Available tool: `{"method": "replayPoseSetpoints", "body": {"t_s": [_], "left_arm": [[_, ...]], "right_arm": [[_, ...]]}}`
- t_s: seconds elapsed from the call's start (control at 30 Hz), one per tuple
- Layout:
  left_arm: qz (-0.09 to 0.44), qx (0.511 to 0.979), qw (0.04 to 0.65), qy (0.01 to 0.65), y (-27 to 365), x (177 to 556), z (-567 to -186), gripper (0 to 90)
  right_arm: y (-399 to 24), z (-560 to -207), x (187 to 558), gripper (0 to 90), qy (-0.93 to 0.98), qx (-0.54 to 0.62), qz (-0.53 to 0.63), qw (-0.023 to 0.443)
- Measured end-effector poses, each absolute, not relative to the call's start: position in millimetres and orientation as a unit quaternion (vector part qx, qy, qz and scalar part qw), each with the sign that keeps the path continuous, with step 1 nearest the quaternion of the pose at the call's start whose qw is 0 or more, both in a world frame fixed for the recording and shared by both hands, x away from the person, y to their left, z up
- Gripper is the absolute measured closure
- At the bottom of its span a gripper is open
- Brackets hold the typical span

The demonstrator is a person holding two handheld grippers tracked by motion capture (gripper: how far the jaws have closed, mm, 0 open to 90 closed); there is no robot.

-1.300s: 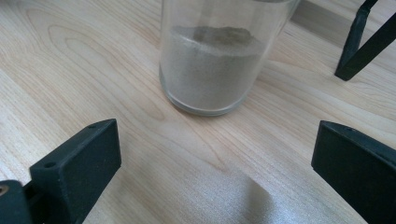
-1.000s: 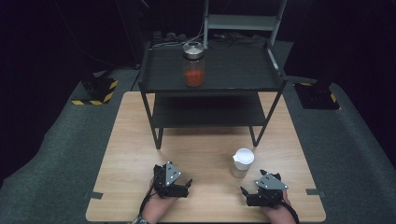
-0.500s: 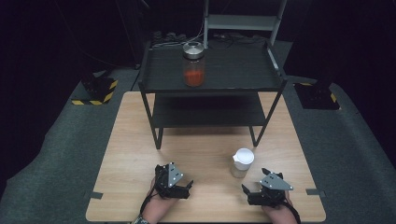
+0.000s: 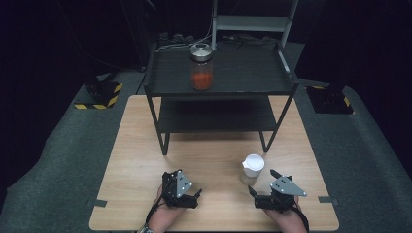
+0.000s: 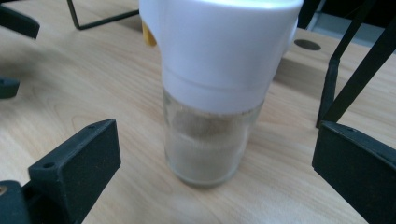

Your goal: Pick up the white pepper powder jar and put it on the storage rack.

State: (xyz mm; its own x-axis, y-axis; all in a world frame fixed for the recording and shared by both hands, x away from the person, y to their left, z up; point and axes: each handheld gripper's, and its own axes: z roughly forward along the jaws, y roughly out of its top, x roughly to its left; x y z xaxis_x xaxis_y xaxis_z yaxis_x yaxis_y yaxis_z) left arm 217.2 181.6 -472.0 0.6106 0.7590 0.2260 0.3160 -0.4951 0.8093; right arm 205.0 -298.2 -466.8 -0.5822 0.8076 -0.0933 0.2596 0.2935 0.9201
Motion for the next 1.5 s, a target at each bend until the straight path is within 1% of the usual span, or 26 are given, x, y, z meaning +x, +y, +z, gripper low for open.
{"method": "replayPoseSetpoints", "body": {"t_s": [0.33, 0.77, 0.9, 1.07, 1.27, 1.3, 1.4, 1.43, 1.5], "left_arm": [[0.287, 0.810, 0.385, 0.336, 184, 218, -472, 0.8], [0.281, 0.811, 0.386, 0.338, 186, 220, -471, 0.8], [0.281, 0.810, 0.388, 0.339, 187, 220, -472, 0.7], [0.282, 0.810, 0.388, 0.338, 187, 220, -472, 0.8], [0.282, 0.811, 0.386, 0.337, 186, 220, -471, 0.8], [0.282, 0.812, 0.385, 0.337, 185, 220, -471, 0.8], [0.283, 0.812, 0.385, 0.335, 185, 220, -472, 0.8], [0.283, 0.812, 0.385, 0.335, 185, 220, -472, 0.7], [0.282, 0.812, 0.386, 0.335, 185, 220, -472, 0.8]], "right_arm": [[-290, -465, 206, 0.0, 0.733, 0.363, 0.493, 0.297], [-290, -472, 219, 1.5, 0.718, 0.388, 0.505, 0.279], [-285, -473, 223, 4.4, 0.715, 0.391, 0.511, 0.275], [-281, -478, 224, 11.8, 0.705, 0.393, 0.522, 0.275], [-283, -486, 225, 16.7, 0.702, 0.387, 0.529, 0.280], [-285, -488, 226, 19.7, 0.702, 0.379, 0.532, 0.283], [-286, -490, 227, 21.8, 0.700, 0.379, 0.536, 0.282], [-288, -494, 228, 24.3, 0.698, 0.375, 0.543, 0.279], [-287, -495, 228, 26.2, 0.698, 0.371, 0.544, 0.280]]}}
